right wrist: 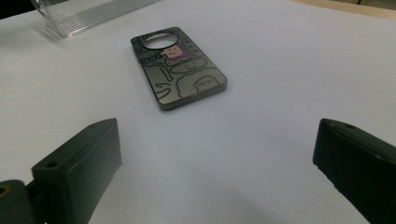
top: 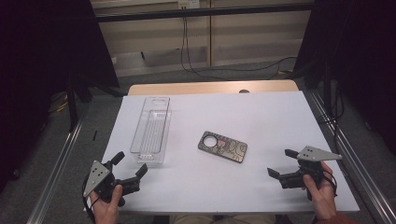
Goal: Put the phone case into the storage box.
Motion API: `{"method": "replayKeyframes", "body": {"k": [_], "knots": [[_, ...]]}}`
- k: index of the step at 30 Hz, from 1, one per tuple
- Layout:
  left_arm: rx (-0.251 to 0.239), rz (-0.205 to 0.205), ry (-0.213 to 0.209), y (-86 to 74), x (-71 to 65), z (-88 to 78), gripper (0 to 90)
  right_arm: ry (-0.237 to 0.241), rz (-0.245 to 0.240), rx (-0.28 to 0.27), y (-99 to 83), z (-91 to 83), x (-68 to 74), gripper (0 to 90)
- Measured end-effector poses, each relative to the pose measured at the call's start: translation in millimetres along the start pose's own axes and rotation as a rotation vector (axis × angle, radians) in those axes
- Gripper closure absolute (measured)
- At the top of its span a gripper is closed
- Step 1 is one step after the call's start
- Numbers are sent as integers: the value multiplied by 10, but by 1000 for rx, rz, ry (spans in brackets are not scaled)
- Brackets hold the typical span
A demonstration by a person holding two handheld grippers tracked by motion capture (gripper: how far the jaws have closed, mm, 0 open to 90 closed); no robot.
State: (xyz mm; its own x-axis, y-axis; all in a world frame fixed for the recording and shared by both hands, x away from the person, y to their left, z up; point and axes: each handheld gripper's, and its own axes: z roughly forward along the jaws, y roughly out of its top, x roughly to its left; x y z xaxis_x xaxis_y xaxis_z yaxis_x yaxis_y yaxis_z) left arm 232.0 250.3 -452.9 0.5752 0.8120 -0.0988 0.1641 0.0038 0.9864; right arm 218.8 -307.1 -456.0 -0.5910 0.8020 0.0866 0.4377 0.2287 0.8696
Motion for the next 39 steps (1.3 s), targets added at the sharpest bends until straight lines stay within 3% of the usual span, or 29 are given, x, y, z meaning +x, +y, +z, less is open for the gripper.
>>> {"method": "replayKeyframes", "body": {"k": [4, 10, 13, 18, 31, 33, 35, 39], "knots": [[3, 5, 3, -2, 10, -2, 18, 34, 4, 10, 29, 66, -2, 12], [2, -2, 2, 1, 6, 16, 18, 38, 21, 21, 50, 144, 10, 24], [4, -2, -7, -2, 12, 32, 18, 47, 4, 36, 61, 192, 30, 15], [7, -4, -5, -3, 11, 51, 18, 80, 18, 64, 124, 339, 49, 24], [10, 3, -5, -4, 12, 50, 18, 125, -43, 104, 341, 656, 115, 21], [7, 2, -16, -3, 14, 48, 18, 137, -53, 135, 366, 740, 115, 21], [13, 7, 0, -3, 16, 45, 18, 153, -53, 150, 403, 796, 112, 22], [5, -2, -13, -2, 7, 49, 18, 153, -50, 147, 462, 859, 114, 21]]}}
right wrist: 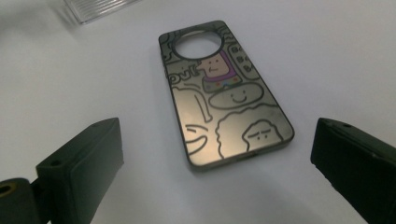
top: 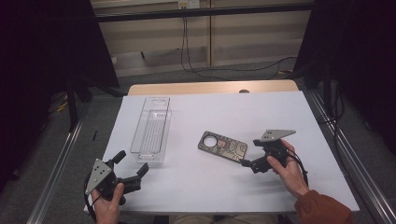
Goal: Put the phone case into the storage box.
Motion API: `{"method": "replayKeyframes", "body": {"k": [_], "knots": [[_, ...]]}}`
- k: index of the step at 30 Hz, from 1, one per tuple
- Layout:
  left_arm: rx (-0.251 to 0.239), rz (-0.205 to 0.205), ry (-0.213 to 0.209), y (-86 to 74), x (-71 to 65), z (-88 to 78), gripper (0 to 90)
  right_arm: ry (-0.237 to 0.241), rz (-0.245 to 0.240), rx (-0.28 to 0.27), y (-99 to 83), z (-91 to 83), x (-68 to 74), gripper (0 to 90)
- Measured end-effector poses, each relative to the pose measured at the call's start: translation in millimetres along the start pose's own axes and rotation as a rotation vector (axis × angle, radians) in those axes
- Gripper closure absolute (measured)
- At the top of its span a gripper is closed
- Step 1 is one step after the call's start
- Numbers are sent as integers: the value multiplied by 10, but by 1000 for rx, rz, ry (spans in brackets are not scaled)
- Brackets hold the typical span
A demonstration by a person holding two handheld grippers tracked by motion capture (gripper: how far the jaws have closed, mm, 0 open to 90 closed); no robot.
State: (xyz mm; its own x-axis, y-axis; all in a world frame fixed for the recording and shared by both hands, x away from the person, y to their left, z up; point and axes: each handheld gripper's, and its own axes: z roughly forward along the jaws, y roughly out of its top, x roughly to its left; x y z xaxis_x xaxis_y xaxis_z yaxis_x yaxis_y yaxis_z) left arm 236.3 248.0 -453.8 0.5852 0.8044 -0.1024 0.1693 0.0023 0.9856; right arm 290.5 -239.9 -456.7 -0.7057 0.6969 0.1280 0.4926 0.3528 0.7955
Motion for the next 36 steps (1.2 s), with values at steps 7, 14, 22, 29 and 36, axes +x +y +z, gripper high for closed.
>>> {"method": "replayKeyframes", "body": {"k": [7, 14, 22, 29, 36], "knots": [[2, 6, 1, 1, 7, -5, 18, 18, -39, 64, 158, 155, -30, 26], [0, 8, -1, 5, 17, -11, 18, 48, -63, 129, 314, 302, -59, 31], [-5, 10, -7, 10, -1, -8, 18, 83, -94, 193, 491, 462, -69, 25], [-4, 10, -1, 10, 4, -11, 18, 105, -113, 287, 591, 660, -69, 47], [-3, 11, -7, 7, 10, -10, 18, 108, -124, 360, 705, 793, -84, 47]]}}
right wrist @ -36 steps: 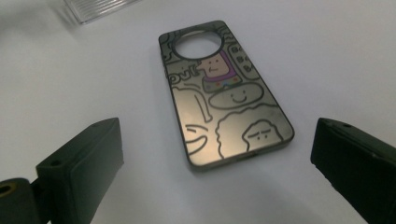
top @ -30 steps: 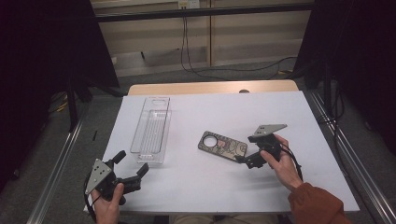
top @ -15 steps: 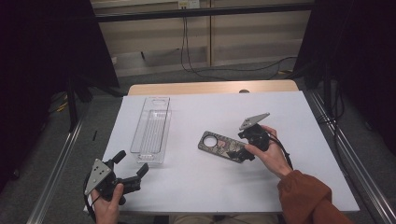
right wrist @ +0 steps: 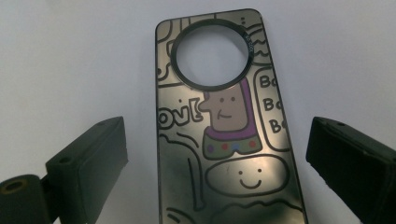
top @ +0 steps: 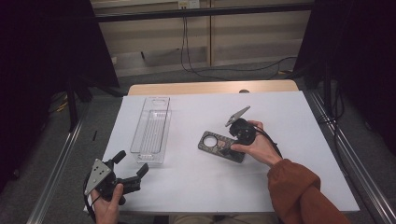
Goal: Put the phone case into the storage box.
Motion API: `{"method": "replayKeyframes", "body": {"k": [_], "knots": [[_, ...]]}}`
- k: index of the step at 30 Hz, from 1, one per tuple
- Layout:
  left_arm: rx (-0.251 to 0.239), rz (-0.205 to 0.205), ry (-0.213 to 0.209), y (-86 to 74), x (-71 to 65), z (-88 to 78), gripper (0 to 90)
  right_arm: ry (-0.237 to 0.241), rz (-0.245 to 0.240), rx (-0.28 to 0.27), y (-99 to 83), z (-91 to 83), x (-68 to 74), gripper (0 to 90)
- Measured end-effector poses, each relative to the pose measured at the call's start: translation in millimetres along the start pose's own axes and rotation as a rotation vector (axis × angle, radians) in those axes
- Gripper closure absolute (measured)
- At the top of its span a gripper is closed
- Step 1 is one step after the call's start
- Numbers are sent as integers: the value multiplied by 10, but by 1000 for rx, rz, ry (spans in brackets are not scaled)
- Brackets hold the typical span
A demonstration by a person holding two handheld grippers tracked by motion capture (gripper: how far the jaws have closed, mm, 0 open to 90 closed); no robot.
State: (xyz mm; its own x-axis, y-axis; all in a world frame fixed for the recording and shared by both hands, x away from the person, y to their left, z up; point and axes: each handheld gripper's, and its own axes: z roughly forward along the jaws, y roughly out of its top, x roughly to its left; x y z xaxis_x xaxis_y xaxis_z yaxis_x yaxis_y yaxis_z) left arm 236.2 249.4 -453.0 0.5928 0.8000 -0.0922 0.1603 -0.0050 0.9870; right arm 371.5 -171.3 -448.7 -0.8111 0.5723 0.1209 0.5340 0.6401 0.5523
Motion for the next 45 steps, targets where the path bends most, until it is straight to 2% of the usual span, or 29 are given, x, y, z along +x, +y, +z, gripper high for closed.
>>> {"method": "replayKeyframes", "body": {"k": [3, 9, 12, 19, 24, 25, 28, 30, 32, 35, 45], "knots": [[4, 2, -6, 0, 6, 0, 18, 21, -8, 35, 66, 45, -16, 47], [3, -2, 0, -3, 0, 2, 18, 21, -28, 88, 144, 123, -35, 44], [2, 0, -7, -1, 4, 1, 18, 28, -31, 128, 136, 197, -48, 48], [4, -2, 0, -4, 1, 3, 18, 32, -39, 171, 112, 286, -71, 43], [6, -5, -4, -6, -1, 12, 18, 28, -41, 173, 111, 298, -60, 21], [3, -5, -9, -6, 0, 13, 18, 30, -54, 180, 109, 308, -56, 8], [4, -3, -4, -6, 0, 9, 18, 10, -69, 192, 110, 330, -18, 0], [3, -5, -9, -7, -1, 12, 18, 4, -62, 194, 109, 334, -7, 0], [6, -1, -7, -5, 0, 9, 18, -4, -94, 193, 101, 343, -5, 0], [6, 3, -8, -5, 1, 12, 18, -35, -112, 213, 108, 357, 29, 0], [8, 4, -5, -4, -2, 6, 18, -54, -112, 230, 120, 361, 49, 0]]}}
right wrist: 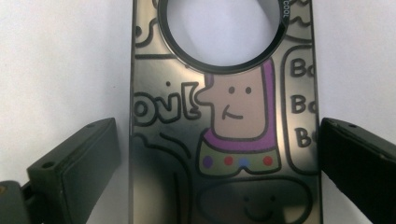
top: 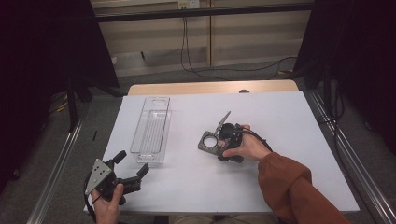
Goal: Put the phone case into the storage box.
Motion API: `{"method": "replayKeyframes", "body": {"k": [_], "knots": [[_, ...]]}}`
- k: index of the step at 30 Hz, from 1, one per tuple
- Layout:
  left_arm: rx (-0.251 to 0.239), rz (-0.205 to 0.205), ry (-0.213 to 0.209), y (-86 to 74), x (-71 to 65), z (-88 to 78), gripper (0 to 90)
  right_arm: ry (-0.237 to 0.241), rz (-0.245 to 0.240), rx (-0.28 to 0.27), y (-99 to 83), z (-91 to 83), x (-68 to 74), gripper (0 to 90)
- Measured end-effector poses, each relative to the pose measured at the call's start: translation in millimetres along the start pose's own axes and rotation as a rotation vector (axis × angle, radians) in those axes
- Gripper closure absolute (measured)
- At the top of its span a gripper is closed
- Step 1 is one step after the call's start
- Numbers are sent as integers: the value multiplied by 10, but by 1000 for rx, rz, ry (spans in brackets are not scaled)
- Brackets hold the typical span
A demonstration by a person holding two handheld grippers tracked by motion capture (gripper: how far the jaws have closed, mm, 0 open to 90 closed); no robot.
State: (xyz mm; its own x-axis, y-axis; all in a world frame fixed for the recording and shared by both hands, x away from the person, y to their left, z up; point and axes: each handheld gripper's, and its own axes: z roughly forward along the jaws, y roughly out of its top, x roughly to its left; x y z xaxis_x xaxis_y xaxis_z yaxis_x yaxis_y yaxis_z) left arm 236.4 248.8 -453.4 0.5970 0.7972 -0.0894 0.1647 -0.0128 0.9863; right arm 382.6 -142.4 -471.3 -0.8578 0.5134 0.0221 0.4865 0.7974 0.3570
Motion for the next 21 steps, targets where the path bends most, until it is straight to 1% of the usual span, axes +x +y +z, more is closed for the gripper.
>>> {"method": "replayKeyframes", "body": {"k": [1, 3, 4, 6, 8, 10, 12, 13, 14, 18, 19, 21], "knots": [[-2, -2, 4, 0, -1, 2, 18, 2, -5, 2, -2, -3, 1, 7], [0, 0, -5, 0, 1, 4, 18, 5, -3, -12, -11, -4, -4, 17], [1, 1, -3, 0, 1, 5, 18, 2, -8, -3, -8, -12, -3, 22], [-1, 0, -2, 0, 0, 6, 18, 0, 0, -4, -7, -15, -1, 37], [-1, 0, 1, 0, -1, 5, 18, 5, 9, -10, -3, -26, 0, 78], [1, 0, -6, -1, 0, 6, 18, 0, 15, -10, 2, -48, -10, 121], [-5, -7, 0, -4, -4, 11, 18, -1, 11, 1, 10, -53, -10, 123], [0, -5, 5, -4, -2, 10, 18, -1, 11, 1, 10, -53, -10, 123], [3, -2, 2, -5, 2, 12, 18, -1, 15, 2, 10, -54, -8, 124], [5, 1, -3, -6, 7, 13, 18, 1, 6, -9, 5, -52, -15, 126], [3, -1, -4, -6, 5, 15, 18, 0, 9, 0, 9, -58, -10, 126], [3, -1, 2, -5, 4, 13, 18, 4, 4, -13, 1, -55, -18, 126]]}}
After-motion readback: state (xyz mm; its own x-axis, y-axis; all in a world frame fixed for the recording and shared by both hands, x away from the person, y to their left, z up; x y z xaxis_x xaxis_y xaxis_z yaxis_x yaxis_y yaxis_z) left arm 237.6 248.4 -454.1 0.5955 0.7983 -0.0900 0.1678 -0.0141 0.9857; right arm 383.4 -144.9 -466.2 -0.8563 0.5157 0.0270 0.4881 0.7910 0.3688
